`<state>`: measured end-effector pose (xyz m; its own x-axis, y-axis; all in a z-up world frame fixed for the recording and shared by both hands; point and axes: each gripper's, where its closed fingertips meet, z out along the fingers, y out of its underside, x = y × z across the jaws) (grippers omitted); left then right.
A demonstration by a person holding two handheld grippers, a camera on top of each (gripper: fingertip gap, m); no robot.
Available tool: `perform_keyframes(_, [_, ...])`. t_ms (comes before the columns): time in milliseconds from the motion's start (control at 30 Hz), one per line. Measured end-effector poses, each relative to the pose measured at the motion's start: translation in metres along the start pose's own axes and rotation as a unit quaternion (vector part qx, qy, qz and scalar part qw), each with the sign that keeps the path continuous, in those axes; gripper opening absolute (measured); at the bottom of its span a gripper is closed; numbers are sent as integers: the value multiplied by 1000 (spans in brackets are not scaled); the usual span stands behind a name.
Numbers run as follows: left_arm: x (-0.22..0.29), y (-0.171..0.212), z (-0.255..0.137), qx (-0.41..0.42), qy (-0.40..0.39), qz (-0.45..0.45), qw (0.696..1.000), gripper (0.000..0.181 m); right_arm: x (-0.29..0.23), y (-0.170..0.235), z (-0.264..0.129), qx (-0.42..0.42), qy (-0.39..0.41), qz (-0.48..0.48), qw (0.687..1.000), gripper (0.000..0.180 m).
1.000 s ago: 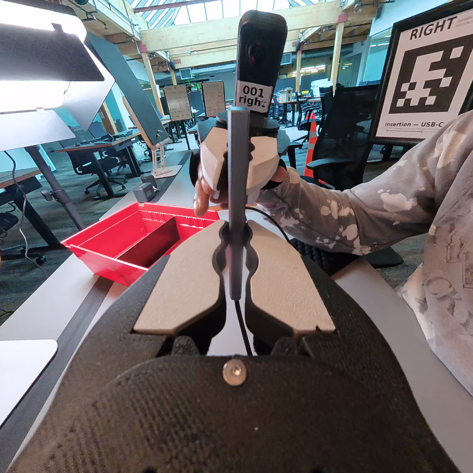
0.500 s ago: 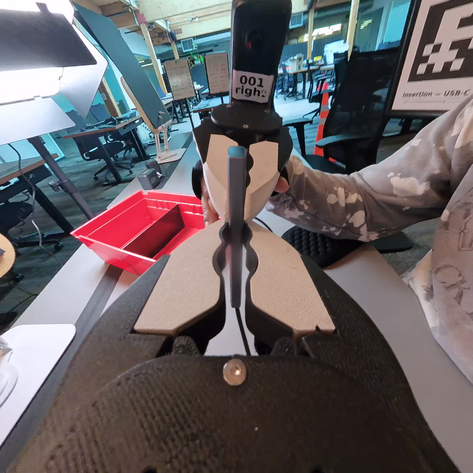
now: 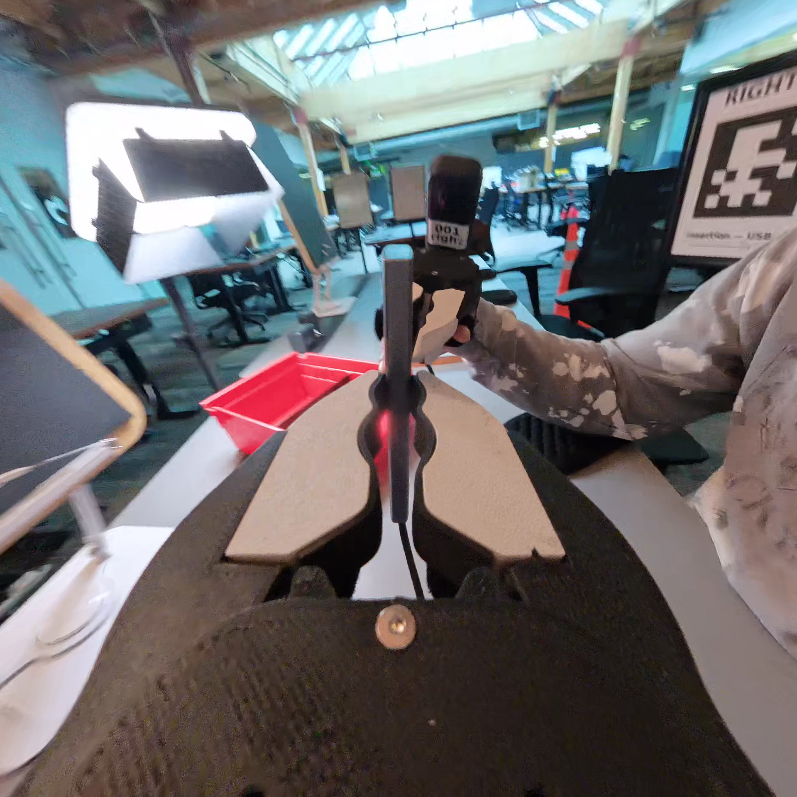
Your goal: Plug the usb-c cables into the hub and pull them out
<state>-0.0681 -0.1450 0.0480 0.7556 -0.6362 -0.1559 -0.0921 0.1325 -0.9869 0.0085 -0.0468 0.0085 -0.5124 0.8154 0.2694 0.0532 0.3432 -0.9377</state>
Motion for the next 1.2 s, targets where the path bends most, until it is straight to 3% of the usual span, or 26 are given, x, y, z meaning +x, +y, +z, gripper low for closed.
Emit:
perform_keyframes(100, [-8, -12, -30, -8, -47, 30, 998, 10, 32, -11, -39, 48, 71, 23, 996, 6])
perform_keyframes(233, [-12, -12, -30, -16, -67, 34, 997, 10, 58, -18, -61, 60, 173, -4, 983, 6])
perform_keyframes(400, [-16, -3, -18, -24, -70, 26, 997, 10, 97, -25, -89, 53, 351, -63, 933, 6])
perform_keyframes(500, [-17, -2, -16, -23, -72, 23, 997, 10, 109, -23, -96, 66, 399, -87, 910, 6])
perform_keyframes(667, [-20, 2, -13, -23, -75, 18, 997, 10, 135, 53, -72, -96, 410, -133, 897, 6])
perform_keyframes(767, [-19, 3, -11, -25, -75, 20, 997, 10, 144, 115, -59, -207, 380, -114, 894, 7])
perform_keyframes(900, [-19, 6, -8, -27, -72, 16, 997, 10, 138, 190, -64, -383, 324, -58, 863, 10])
perform_keyframes(1033, [-17, 13, 0, -37, -63, 9, 997, 10, 139, 177, -69, -359, 338, -24, 870, 28])
perform_keyframes(1200, [-11, 22, 14, -42, -41, 2, 998, 10, 119, 86, -53, -155, 307, 3, 939, 28])
